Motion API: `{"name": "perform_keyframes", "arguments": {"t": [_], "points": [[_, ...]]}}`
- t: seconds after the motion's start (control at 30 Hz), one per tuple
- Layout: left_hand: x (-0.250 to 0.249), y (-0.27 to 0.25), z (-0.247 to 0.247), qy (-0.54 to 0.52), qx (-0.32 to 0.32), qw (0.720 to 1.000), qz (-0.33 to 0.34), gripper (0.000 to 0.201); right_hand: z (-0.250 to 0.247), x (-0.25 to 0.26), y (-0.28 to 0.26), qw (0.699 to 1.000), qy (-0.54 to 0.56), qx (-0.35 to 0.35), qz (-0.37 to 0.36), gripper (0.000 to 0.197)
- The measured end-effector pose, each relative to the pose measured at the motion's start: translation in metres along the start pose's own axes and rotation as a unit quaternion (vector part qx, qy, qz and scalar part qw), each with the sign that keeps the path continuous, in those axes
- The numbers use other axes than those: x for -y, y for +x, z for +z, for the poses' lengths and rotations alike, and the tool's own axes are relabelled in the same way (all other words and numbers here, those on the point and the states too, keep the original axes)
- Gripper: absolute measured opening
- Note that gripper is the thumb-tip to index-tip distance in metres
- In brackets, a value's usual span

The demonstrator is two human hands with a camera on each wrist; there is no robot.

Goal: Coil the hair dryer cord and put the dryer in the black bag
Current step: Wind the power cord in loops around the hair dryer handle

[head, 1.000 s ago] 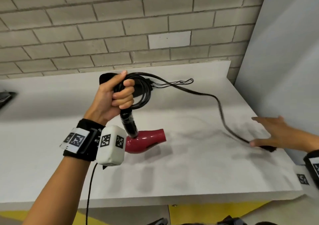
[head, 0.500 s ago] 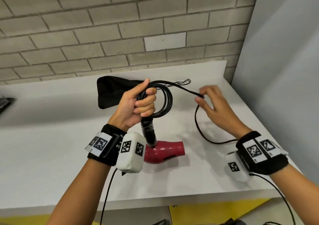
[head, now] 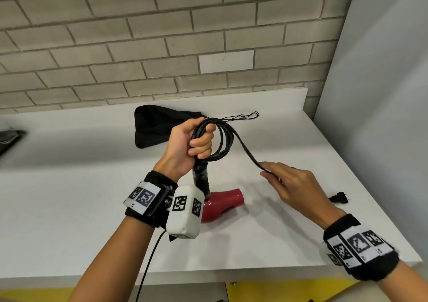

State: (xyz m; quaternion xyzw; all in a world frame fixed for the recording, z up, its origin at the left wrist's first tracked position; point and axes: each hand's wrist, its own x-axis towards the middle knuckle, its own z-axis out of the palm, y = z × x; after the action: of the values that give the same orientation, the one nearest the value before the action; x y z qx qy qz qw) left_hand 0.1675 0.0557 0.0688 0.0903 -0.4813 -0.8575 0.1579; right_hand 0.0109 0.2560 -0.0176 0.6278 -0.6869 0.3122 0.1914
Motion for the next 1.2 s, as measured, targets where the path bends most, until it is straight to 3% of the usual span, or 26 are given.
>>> {"name": "perform_keyframes", "arguments": {"t": [0.13,0.2,0.27,0.33,0.47,0.53,0.6,0.7,0.77,1.0,1.07,1.2], "points": [[0.009,0.005,0.004,-0.018,-0.002,1.000,0.007,0.036,0.007,0.032,-0.001,0.986,-0.111,0.081,-0.092,0.045],[0.014,0.007,0.008,-0.016,0.003,1.000,0.002,0.037,0.015,0.043,-0.005,0.976,-0.143,0.116,-0.115,0.068],[0.019,0.007,0.012,0.005,0.000,1.000,-0.004,0.038,0.016,0.048,-0.004,0.967,-0.179,0.132,-0.124,0.077],[0.025,0.007,0.013,0.034,-0.008,0.999,-0.012,0.038,0.009,0.051,0.003,0.959,-0.199,0.142,-0.143,0.073],[0.035,0.005,0.021,0.103,-0.007,0.993,-0.059,0.037,-0.012,0.056,0.026,0.948,-0.188,0.125,-0.223,0.031],[0.041,0.004,0.028,0.134,-0.019,0.988,-0.076,0.038,-0.021,0.061,0.044,0.948,-0.174,0.090,-0.250,0.027],[0.047,0.004,0.034,0.190,-0.030,0.980,-0.056,0.037,-0.030,0.067,0.064,0.956,-0.166,0.045,-0.236,0.019],[0.048,0.002,0.044,0.212,-0.062,0.975,-0.034,0.028,-0.038,0.070,0.085,0.978,-0.129,0.035,-0.162,0.055],[0.046,-0.001,0.048,0.193,-0.069,0.978,-0.044,0.042,-0.042,0.070,0.091,0.986,-0.092,0.070,-0.118,0.065],[0.050,-0.005,0.050,0.199,0.076,0.972,-0.102,0.073,-0.057,0.059,0.113,0.981,-0.012,0.158,-0.115,0.062],[0.046,-0.010,0.046,0.229,0.096,0.964,-0.100,0.069,-0.060,0.038,0.115,0.983,0.016,0.162,-0.090,0.060],[0.039,-0.023,0.029,0.242,0.066,0.965,-0.077,0.048,-0.063,-0.006,0.100,0.987,0.008,0.152,-0.051,0.054]]}}
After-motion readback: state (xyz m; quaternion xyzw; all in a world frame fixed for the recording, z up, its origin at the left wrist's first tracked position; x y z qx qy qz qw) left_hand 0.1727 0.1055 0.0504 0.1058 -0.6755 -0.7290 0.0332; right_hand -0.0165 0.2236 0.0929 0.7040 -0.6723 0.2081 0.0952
